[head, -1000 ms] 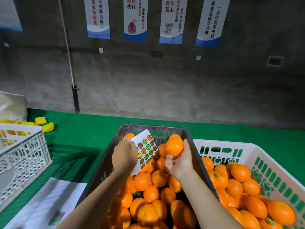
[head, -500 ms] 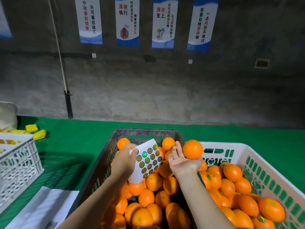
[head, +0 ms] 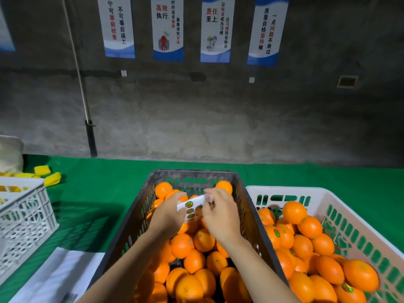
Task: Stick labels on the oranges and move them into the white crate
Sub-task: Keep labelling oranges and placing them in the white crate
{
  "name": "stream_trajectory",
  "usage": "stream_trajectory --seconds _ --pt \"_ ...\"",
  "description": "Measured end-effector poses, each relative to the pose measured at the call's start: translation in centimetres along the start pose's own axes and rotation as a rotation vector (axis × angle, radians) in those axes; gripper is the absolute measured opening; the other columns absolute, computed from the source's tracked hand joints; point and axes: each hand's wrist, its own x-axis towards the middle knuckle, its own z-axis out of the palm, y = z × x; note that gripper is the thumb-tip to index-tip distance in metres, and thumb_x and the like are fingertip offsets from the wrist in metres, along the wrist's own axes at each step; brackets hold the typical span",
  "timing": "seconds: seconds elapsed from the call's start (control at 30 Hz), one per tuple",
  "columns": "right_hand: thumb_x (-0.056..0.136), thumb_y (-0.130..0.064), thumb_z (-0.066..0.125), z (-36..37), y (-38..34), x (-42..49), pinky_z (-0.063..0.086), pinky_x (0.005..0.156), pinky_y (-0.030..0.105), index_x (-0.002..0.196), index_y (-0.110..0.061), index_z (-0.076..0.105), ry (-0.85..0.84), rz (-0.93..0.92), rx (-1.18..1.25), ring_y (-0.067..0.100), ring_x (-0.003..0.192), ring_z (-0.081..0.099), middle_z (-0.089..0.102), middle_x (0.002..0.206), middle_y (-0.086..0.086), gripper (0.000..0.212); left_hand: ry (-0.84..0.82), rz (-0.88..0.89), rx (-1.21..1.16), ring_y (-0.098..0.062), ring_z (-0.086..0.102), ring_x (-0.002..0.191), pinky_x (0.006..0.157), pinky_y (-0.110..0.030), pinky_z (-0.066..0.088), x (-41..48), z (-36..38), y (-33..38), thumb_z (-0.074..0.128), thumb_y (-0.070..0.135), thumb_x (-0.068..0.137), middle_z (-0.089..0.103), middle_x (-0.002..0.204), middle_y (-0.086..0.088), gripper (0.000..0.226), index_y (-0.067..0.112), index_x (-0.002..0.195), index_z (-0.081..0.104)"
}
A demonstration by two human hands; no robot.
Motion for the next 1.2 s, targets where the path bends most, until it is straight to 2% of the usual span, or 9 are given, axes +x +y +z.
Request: stream_trajectory --seconds 0.07,0.17,0.33,0.47,0.6,0.67,0.93,1.1,1.2 --pt "0.100 -0.025 0.052 0.8 0.3 -0.5 0.030 0.112 0.034 0.138 -0.029 0.055 -0.120 -0.168 -0.134 0.013 0.136 0.036 0.047 0.145 -0.009 0.038 -0.001 0.047 0.014 -0.020 0.059 0.110 0.089 -0.031 0.049 0.0 0.2 -0.4 0.055 0.024 0.099 0.061 0.131 -0.002 0.039 0.020 0.138 0.052" --pt "0.102 -0.030 0.053 0.9 0.6 -0.5 0.026 0.113 0.035 0.142 -0.032 0.052 -0.162 -0.191 -0.139 0.014 0.140 0.033 0.046 0.148 -0.011 0.040 -0.023 0.144 0.049 -0.014 0.060 0.102 0.086 -0.031 0.049 -0.1 0.2 -0.2 0.051 0.028 0.102 0.068 0.120 0.003 0.028 0.024 0.127 0.062" --pt "0.102 -0.032 0.054 0.4 0.6 -0.4 0.032 0.103 0.033 0.130 -0.029 0.063 -0.174 -0.177 -0.140 0.014 0.126 0.049 0.062 0.130 -0.011 0.029 -0.035 0.237 0.059 -0.015 0.063 0.098 0.084 -0.036 0.052 -0.2 0.0 0.1 0.052 0.027 0.101 0.072 0.112 0.003 0.026 0.026 0.122 0.068" --pt "0.103 -0.027 0.053 0.1 0.2 -0.5 0.043 0.093 0.037 0.116 -0.027 0.070 -0.153 -0.133 -0.083 0.017 0.103 0.062 0.073 0.107 -0.005 0.021 -0.068 0.170 0.017 -0.013 0.061 0.105 0.091 -0.031 0.049 0.1 -0.2 0.2 0.057 0.030 0.098 0.071 0.116 0.004 0.026 0.021 0.119 0.071" --pt "0.102 -0.026 0.053 -0.1 0.1 -0.7 0.041 0.090 0.035 0.102 -0.027 0.072 -0.145 -0.108 -0.092 0.018 0.082 0.058 0.072 0.085 -0.002 0.019 -0.094 0.124 -0.109 -0.007 0.063 0.097 0.086 -0.025 0.051 0.2 -0.3 0.7 0.054 0.022 0.099 0.073 0.104 0.008 0.023 0.020 0.104 0.076" --pt "0.103 -0.027 0.051 0.0 0.1 -0.7 0.036 0.095 0.031 0.101 -0.028 0.070 -0.148 -0.099 -0.102 0.017 0.079 0.056 0.071 0.082 -0.003 0.019 -0.102 0.100 -0.128 -0.007 0.063 0.096 0.083 -0.021 0.050 0.1 -0.3 0.8 0.052 0.021 0.100 0.072 0.102 0.007 0.025 0.018 0.104 0.076" --pt "0.104 -0.027 0.047 0.3 0.3 -0.9 0.031 0.103 0.032 0.100 -0.028 0.064 -0.182 -0.157 -0.081 0.009 0.085 0.054 0.064 0.092 -0.013 0.017 -0.109 0.086 -0.104 -0.019 0.064 0.077 0.072 -0.041 0.051 0.1 -0.2 0.4 0.048 0.018 0.101 0.071 0.080 -0.004 0.032 0.013 0.084 0.075" --pt "0.103 -0.023 0.046 0.1 -0.3 -0.8 0.038 0.093 0.030 0.096 -0.022 0.061 -0.047 -0.184 -0.020 0.012 0.100 0.052 0.060 0.099 -0.009 0.016 0.067 -0.010 0.040 -0.031 0.062 0.083 0.072 -0.044 0.049 0.2 -0.6 -0.2 0.040 0.016 0.103 0.069 0.090 -0.012 0.032 0.006 0.093 0.069" --pt "0.102 -0.021 0.049 -0.1 -0.4 -0.4 0.043 0.085 0.028 0.092 -0.020 0.061 -0.020 -0.068 0.182 0.010 0.093 0.054 0.059 0.094 -0.008 0.015 0.251 -0.201 0.097 -0.023 0.057 0.067 0.061 -0.034 0.044 0.4 -1.2 0.1 0.032 0.025 0.103 0.065 0.081 -0.008 0.037 0.010 0.086 0.061"
